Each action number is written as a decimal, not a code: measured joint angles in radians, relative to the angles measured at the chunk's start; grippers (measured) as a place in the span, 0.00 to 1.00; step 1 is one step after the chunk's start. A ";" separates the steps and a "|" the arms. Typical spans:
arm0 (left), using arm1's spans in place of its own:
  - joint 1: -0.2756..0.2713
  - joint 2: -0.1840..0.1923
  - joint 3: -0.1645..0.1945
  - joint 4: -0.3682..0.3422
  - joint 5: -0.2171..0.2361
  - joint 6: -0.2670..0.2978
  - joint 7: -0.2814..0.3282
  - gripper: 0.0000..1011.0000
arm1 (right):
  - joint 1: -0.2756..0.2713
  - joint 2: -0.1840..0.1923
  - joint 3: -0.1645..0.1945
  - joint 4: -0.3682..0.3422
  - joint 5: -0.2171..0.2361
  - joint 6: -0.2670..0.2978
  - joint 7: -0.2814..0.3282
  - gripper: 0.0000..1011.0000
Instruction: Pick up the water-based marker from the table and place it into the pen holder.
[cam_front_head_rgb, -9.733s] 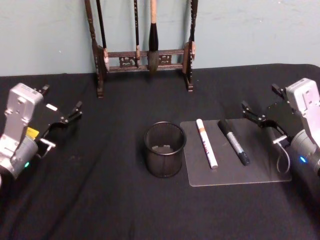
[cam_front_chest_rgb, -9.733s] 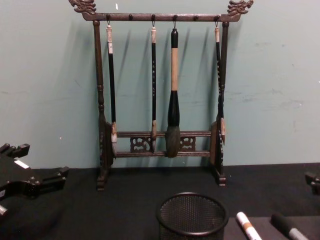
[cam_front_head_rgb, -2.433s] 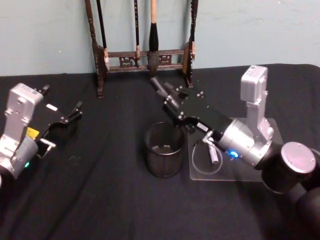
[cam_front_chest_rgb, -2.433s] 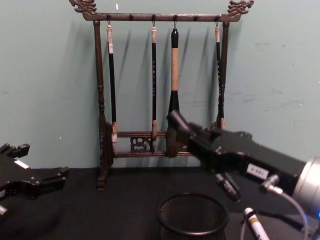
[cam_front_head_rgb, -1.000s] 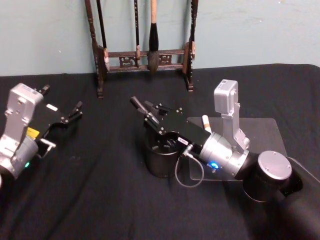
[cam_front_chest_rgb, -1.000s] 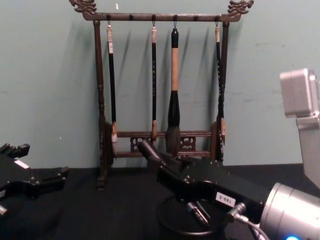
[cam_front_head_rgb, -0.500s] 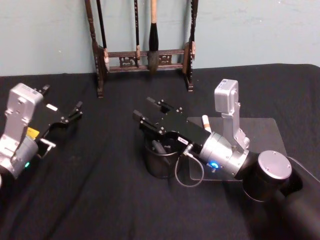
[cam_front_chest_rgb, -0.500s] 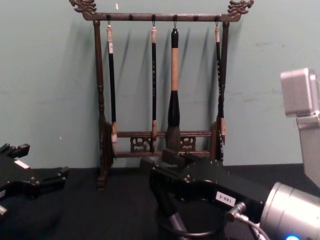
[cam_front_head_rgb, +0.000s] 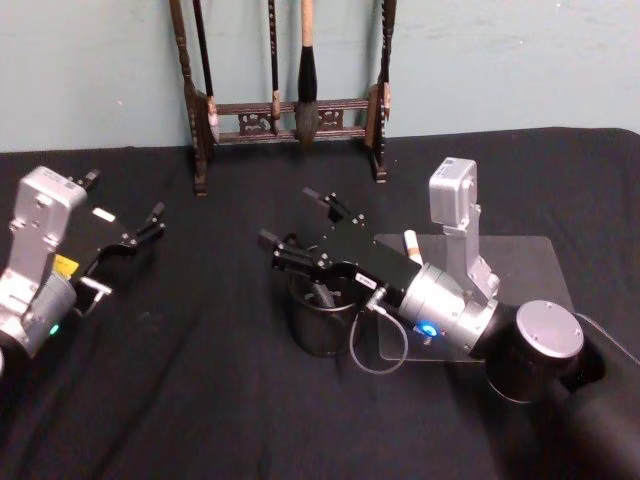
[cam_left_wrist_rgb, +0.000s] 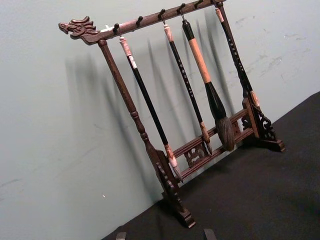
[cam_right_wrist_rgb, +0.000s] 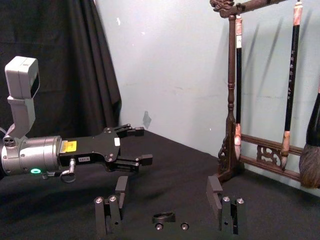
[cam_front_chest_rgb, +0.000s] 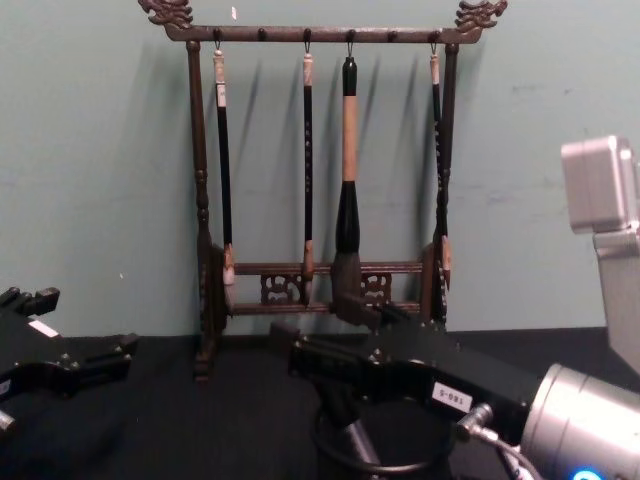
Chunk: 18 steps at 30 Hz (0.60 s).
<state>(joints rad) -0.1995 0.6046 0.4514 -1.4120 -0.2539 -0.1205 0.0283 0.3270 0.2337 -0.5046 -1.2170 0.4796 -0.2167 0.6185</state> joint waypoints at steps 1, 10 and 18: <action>0.000 0.000 0.000 0.000 0.000 0.000 0.000 0.99 | 0.000 0.002 0.001 -0.002 0.001 0.004 0.000 0.99; 0.000 0.000 0.000 0.000 0.000 0.000 0.000 0.99 | -0.011 0.039 0.026 -0.076 0.007 0.050 -0.035 0.99; 0.000 0.000 0.000 0.000 0.000 0.000 0.000 0.99 | -0.044 0.108 0.076 -0.193 -0.020 0.148 -0.145 0.99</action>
<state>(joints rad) -0.1995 0.6047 0.4514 -1.4120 -0.2539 -0.1206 0.0283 0.2831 0.3420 -0.4291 -1.4101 0.4594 -0.0684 0.4737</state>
